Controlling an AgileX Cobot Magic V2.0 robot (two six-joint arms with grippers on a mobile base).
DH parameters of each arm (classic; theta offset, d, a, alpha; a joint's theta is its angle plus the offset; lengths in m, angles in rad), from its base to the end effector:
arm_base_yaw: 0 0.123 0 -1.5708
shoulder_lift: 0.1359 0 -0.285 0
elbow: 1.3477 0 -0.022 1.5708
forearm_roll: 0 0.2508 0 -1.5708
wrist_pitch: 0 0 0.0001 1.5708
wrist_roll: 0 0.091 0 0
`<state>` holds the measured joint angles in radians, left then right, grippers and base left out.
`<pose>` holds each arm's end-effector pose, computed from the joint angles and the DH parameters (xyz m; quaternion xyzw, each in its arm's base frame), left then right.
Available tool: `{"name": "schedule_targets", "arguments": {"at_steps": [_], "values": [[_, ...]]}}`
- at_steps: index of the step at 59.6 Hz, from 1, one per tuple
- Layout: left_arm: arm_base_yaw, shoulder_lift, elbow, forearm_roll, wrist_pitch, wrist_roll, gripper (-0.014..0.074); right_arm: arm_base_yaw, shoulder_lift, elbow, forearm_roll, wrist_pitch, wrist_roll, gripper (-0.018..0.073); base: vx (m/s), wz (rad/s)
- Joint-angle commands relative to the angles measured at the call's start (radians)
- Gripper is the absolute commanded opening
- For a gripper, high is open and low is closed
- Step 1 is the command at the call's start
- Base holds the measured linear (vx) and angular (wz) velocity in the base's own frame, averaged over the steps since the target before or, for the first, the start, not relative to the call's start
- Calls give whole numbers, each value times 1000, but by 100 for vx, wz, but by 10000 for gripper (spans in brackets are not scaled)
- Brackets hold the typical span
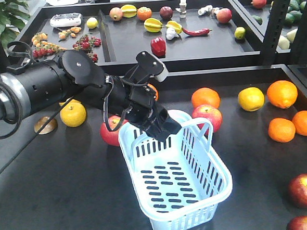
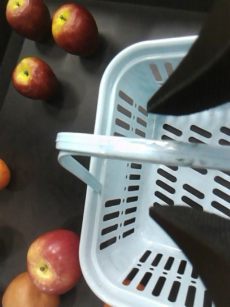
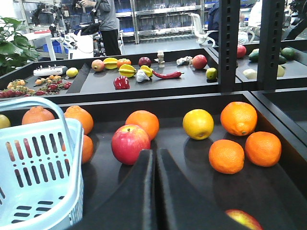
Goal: Pick three apples into basket with both arms
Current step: 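Swing the left arm forward and lower the basket onto the table, then open the left gripper and withdraw it from the basket handle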
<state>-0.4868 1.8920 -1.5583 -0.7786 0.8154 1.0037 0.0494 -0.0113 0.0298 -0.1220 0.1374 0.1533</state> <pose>0.3523 -0.2392 0.2779 0.4733 0.7816 -0.2623 0.3102 0.0567 0.0013 0.1913 -0.0005 0.7306 0.0218 0.6824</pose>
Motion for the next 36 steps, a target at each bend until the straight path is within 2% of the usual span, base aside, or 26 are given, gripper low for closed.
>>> {"name": "schedule_targets", "arguments": {"at_steps": [1,8,15,20,26,31,36], "values": [[-4,-65,-31,-70,-15,-2,486,-7,-13,12,-8,-73,-9,-5,0,0],[-4,-112,-31,-91,42,-19,484,-7,-13,12,-8,-73,-9,-5,0,0],[-3,-199,-31,-90,160,-131,454,-7,-13,12,-8,-73,-9,-5,0,0],[-3,-255,-31,-87,241,-169,399,-7,-13,12,-8,-73,-9,-5,0,0],[-3,-315,-31,-60,346,-203,288,-7,-13,12,-8,-73,-9,-5,0,0],[-3,-362,-31,-7,433,-244,157,-7,-13,12,-8,-73,-9,-5,0,0],[-5,-408,-9,45,438,-315,20,-7,-13,12,-8,-73,-9,-5,0,0]]}}
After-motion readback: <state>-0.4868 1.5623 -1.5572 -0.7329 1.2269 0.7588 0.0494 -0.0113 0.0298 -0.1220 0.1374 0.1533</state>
